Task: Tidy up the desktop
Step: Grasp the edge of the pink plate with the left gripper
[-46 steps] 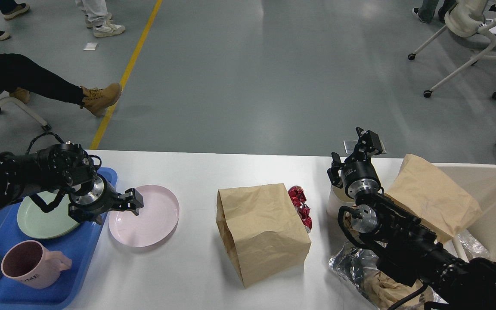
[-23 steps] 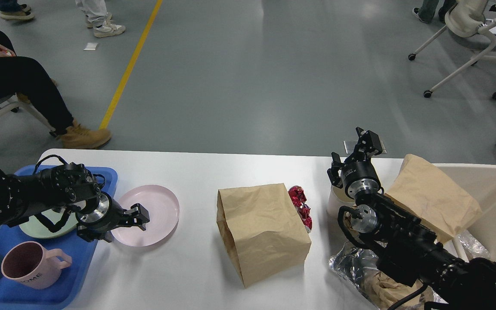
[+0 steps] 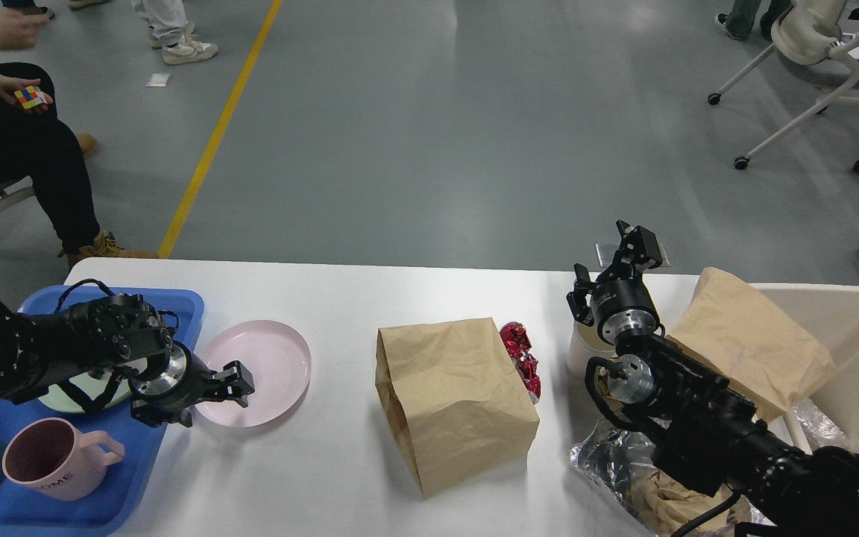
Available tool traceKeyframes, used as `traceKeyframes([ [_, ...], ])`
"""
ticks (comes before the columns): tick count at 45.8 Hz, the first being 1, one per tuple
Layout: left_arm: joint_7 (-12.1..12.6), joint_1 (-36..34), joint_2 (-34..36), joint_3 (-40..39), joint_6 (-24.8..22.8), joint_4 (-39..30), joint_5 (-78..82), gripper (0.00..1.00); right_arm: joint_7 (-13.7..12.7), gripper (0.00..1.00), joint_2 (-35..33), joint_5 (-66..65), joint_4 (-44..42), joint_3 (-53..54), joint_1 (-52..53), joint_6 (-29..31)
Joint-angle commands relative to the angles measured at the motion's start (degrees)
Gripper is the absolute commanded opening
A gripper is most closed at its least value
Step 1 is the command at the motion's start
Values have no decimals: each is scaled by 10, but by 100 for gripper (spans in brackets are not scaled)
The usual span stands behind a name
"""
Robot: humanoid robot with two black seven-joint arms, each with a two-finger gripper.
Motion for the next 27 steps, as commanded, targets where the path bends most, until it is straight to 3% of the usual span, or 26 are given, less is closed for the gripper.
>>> traceKeyframes([
  [1,0,6,0,0,2,1,-1,78,0,100,0,0,0,0,0,0],
  [14,-1,16,-3,0,-1,1,-1,52,0,100,0,0,0,0,0,0],
  [20,1,18,-3,3,-13,1,3,26,0,100,0,0,0,0,0,0],
  [27,1,18,-2,4,-53,1,3,8,0,100,0,0,0,0,0,0],
])
